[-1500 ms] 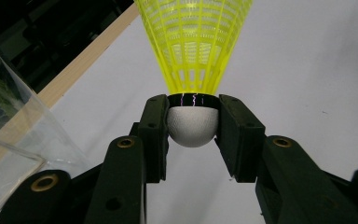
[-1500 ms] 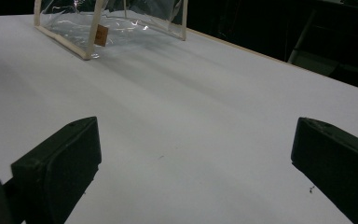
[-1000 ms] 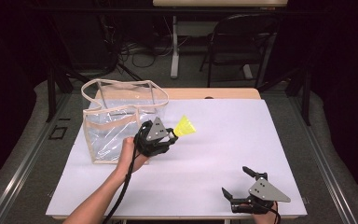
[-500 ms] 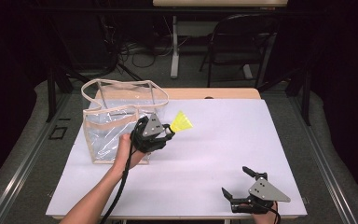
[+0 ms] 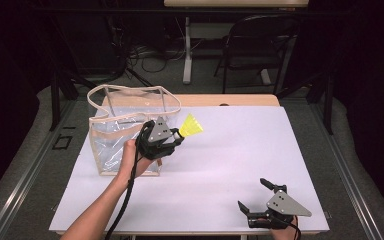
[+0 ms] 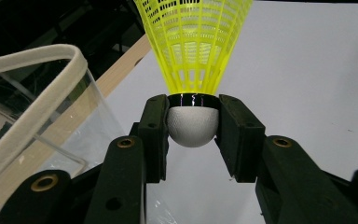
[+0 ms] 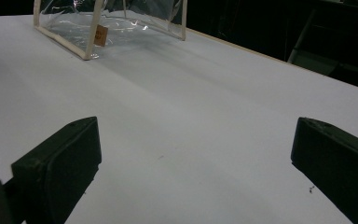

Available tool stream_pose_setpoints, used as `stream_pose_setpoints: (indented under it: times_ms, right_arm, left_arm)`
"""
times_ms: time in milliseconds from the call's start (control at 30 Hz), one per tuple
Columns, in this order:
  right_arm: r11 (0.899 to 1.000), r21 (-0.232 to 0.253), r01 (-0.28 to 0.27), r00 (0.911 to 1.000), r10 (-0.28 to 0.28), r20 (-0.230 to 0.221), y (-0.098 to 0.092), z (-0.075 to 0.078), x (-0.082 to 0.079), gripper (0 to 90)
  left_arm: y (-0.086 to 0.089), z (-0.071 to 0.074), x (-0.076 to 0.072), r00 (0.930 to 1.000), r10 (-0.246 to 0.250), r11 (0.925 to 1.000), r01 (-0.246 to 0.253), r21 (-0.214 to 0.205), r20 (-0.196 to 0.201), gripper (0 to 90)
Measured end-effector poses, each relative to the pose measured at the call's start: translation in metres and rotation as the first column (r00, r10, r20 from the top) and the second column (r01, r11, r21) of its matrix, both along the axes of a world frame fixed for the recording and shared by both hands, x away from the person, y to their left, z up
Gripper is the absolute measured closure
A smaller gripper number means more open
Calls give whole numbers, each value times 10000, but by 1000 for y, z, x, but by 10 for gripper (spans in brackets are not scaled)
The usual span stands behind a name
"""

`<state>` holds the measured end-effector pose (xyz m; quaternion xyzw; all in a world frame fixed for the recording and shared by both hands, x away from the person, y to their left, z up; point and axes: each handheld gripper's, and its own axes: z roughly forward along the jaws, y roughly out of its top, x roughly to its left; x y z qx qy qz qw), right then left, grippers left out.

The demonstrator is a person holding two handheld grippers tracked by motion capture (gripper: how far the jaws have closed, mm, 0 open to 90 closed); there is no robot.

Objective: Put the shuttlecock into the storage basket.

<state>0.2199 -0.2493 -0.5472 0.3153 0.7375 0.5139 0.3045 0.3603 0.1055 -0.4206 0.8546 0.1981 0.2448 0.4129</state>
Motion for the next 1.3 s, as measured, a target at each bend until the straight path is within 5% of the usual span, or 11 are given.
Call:
stream_pose_setpoints:
  times_ms: [1300]
  right_arm:
    - [10000, -17, 21, 10000, -20, 44, 0, 1, -1, 13]
  left_arm:
    - [27, 26, 4, 9969, 602, 9978, -586, -315, 502, 646]
